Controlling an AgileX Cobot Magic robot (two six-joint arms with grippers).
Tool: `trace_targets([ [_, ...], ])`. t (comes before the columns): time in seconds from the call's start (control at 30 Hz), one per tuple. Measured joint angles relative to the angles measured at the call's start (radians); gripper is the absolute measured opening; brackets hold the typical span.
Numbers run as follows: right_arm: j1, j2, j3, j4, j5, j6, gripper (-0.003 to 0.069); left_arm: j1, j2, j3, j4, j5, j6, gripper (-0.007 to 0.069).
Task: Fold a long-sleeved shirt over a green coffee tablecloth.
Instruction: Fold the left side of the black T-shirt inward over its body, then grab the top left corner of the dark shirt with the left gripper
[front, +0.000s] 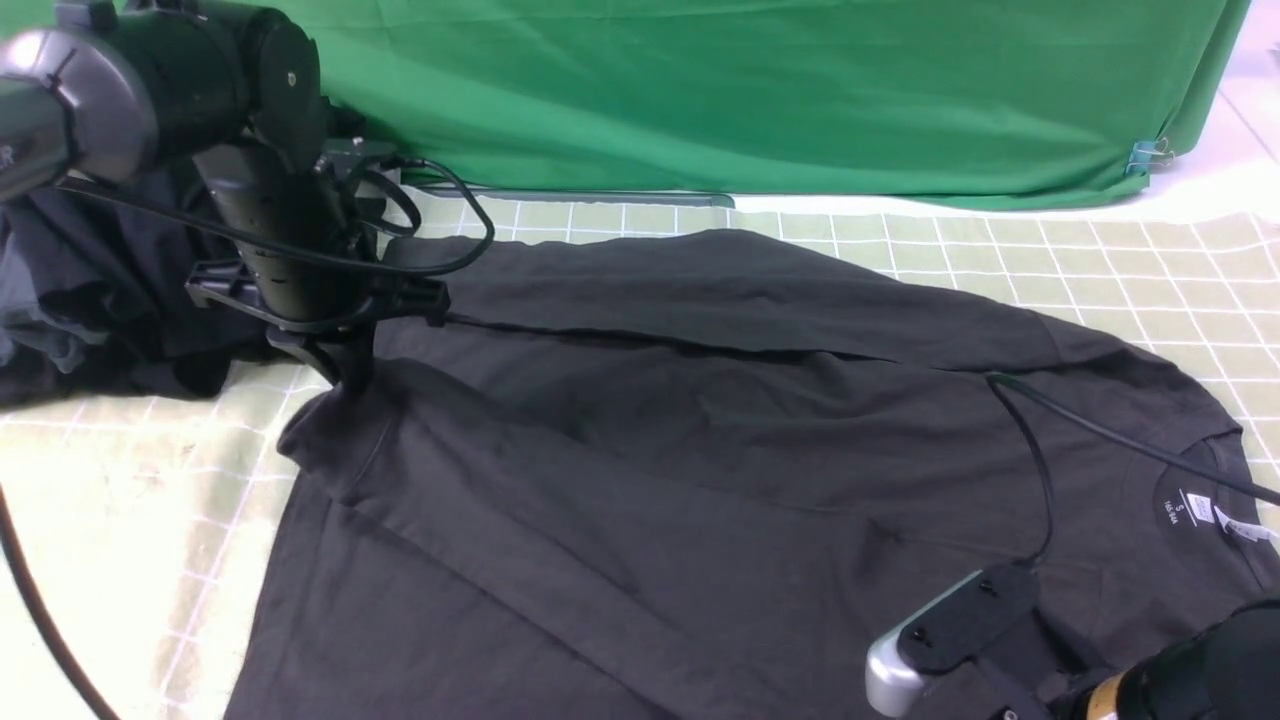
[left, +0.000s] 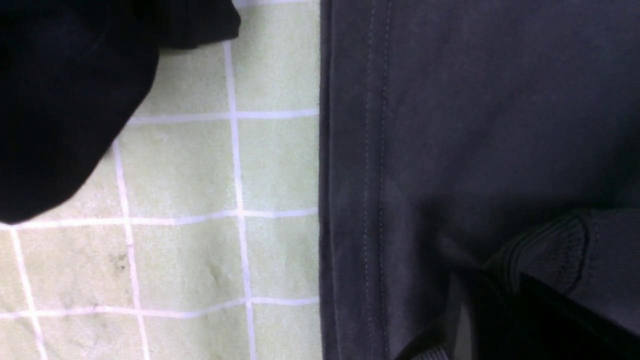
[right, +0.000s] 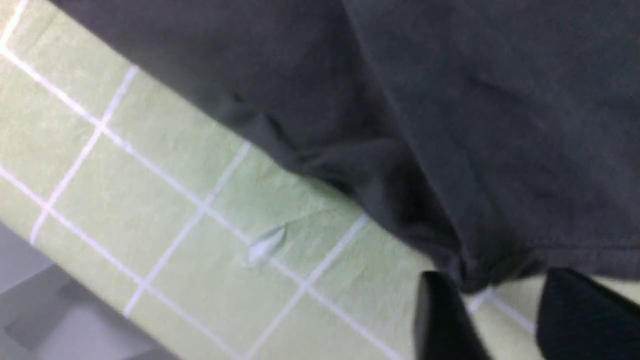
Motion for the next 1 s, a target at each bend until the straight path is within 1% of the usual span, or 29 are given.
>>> trace_targets([
  [0.03, 0.0, -0.015, -0.009, 0.001, 0.032, 0.001, 0.0349, 0.0, 0.0, 0.0, 0.0, 0.0, 0.0, 0.0017],
  [0.07, 0.0, -0.032, -0.017, 0.001, 0.051, 0.001, 0.0365, 0.0, 0.0, 0.0, 0.001, 0.0, 0.0, 0.0022],
  [0.1, 0.0, -0.061, -0.027, 0.001, 0.068, 0.001, 0.0373, 0.0, 0.0, 0.0, 0.006, 0.005, 0.0, 0.0037],
  [0.17, 0.0, -0.129, -0.045, 0.001, 0.079, 0.001, 0.0364, 0.0, 0.0, 0.0, 0.02, 0.01, -0.001, 0.009],
  [0.3, 0.0, -0.213, -0.049, -0.022, 0.08, 0.032, 0.0352, 0.0, 0.0, 0.0, 0.06, 0.009, -0.034, 0.021],
  [0.33, 0.0, -0.234, -0.049, -0.033, 0.08, 0.052, 0.0353, 0.0, 0.0, 0.0, 0.067, 0.004, -0.049, 0.0244],
  [0.4, 0.0, -0.286, -0.049, -0.087, 0.082, 0.106, 0.0359, 0.0, 0.0, -0.008, 0.071, -0.026, -0.071, 0.0336],
  [0.43, 0.0, -0.29, -0.049, -0.087, 0.083, 0.115, 0.036, 0.0, 0.0, -0.009, 0.071, -0.026, -0.071, 0.0344],
  [0.5, 0.0, -0.335, -0.049, -0.138, 0.088, 0.167, 0.0377, 0.004, 0.001, -0.039, 0.065, -0.075, -0.128, 0.0425],
  [0.53, 0.0, -0.337, -0.049, -0.14, 0.088, 0.167, 0.0378, 0.004, 0.002, -0.042, 0.063, -0.084, -0.139, 0.0429],
  [0.57, 0.0, -0.351, -0.049, -0.156, 0.089, 0.19, 0.0382, 0.011, 0.012, -0.07, 0.056, -0.116, -0.177, 0.0451],
  [0.63, 0.0, -0.357, -0.049, -0.169, 0.091, 0.204, 0.0386, 0.023, 0.037, -0.122, 0.035, -0.149, -0.212, 0.0461],
  [0.73, 0.0, -0.359, -0.049, -0.178, 0.094, 0.211, 0.0388, 0.041, 0.096, -0.186, -0.019, -0.164, -0.231, 0.0461],
  [0.77, 0.0, -0.359, -0.049, -0.181, 0.094, 0.212, 0.0388, 0.051, 0.138, -0.232, -0.065, -0.166, -0.238, 0.0457],
  [0.83, 0.0, -0.359, -0.049, -0.182, 0.094, 0.212, 0.0388, 0.059, 0.199, -0.28, -0.091, -0.164, -0.256, 0.0455],
  [1.0, 0.0, -0.359, -0.049, -0.183, 0.094, 0.214, 0.0388, 0.06, 0.329, -0.398, -0.112, -0.158, -0.306, 0.0454],
])
